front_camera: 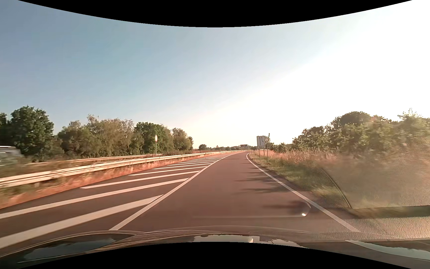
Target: Follow the waypoints while adhering to traffic rules and regulations
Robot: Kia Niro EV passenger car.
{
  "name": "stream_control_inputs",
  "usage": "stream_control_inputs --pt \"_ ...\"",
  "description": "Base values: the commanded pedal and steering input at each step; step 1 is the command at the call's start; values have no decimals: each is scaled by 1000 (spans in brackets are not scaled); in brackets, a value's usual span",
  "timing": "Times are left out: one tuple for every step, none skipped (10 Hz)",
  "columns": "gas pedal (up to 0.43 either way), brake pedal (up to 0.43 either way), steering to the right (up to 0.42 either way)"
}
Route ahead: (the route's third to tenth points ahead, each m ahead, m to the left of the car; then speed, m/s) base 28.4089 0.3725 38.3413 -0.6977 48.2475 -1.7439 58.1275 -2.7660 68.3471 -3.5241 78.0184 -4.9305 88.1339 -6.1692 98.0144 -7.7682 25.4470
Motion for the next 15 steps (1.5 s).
stream_control_inputs --pt "220 0 16" --pt "220 0 17" --pt "220 0 17" --pt "220 0 17" --pt "220 0 17" --pt "220 0 17" --pt "220 0 17" --pt "220 0 17" --pt "220 0 17" --pt "220 0 17" --pt "220 0 17" --pt "220 0 17" --pt "220 0 16" --pt "220 0 17" --pt "220 0 16"
